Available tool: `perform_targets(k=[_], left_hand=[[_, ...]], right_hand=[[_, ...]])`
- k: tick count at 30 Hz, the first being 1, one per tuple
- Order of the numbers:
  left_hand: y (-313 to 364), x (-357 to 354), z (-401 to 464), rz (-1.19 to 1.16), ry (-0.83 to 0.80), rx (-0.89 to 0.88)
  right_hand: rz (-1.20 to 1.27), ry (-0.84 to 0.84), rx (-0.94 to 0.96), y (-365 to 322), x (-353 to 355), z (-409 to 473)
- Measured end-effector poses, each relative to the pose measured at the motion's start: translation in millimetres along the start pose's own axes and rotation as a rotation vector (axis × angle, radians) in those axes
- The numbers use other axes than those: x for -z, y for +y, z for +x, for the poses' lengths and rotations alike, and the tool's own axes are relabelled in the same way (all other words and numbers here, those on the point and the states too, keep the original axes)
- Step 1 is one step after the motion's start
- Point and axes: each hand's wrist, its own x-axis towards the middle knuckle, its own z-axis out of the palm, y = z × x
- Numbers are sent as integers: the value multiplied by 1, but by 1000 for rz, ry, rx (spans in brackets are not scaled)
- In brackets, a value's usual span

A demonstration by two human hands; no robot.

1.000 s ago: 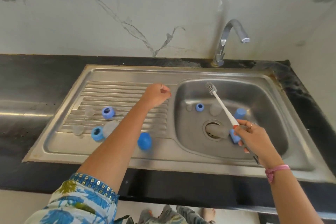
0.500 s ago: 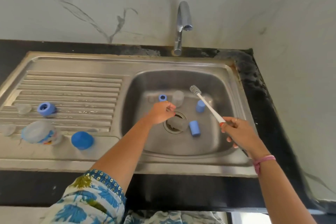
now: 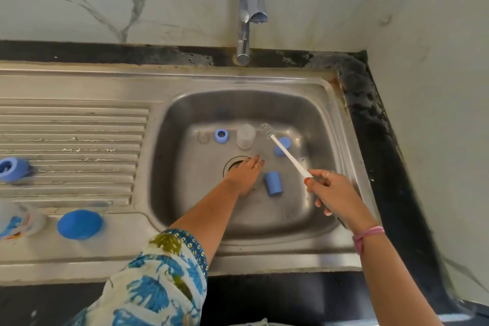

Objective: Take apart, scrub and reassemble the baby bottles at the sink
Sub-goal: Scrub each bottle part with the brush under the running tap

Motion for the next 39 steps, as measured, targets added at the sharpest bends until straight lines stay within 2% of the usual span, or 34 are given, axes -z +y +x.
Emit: perform_targets(k=[4, 9, 13, 17, 21, 24, 26, 28, 31, 34, 37, 39], left_hand=[[5, -12, 9, 102, -65, 44], [5, -20, 17, 216, 49, 40], [-1, -5, 15, 53, 74, -18], [-14, 35, -3, -297, 182, -85], [-30, 101, -21, -422, 419, -165], [-32, 162, -23, -424, 543, -130], [-29, 197, -20, -356, 523, -62], [-29, 220, -14, -256, 432, 27], [-30, 236, -6, -161, 294, 154], [-34, 238, -4, -106, 229, 238], [-39, 238, -3, -19, 216, 229], [-40, 238, -2, 49, 266, 190]], right_hand=[[25, 8, -39, -5, -3, 6], [70, 16, -46, -8, -10, 9], [48, 33, -34, -10, -17, 9], [56, 57, -14, -14, -20, 5], [82, 118, 42, -19, -16, -5], [90, 139, 63, -26, -12, -14], [99, 145, 83, -32, -13, -19], [124, 147, 99, -38, -16, -23], [144, 139, 114, -45, -24, -26], [157, 141, 121, -50, -31, -27], [146, 132, 110, -52, -35, -27], [134, 123, 97, -53, -35, -27]])
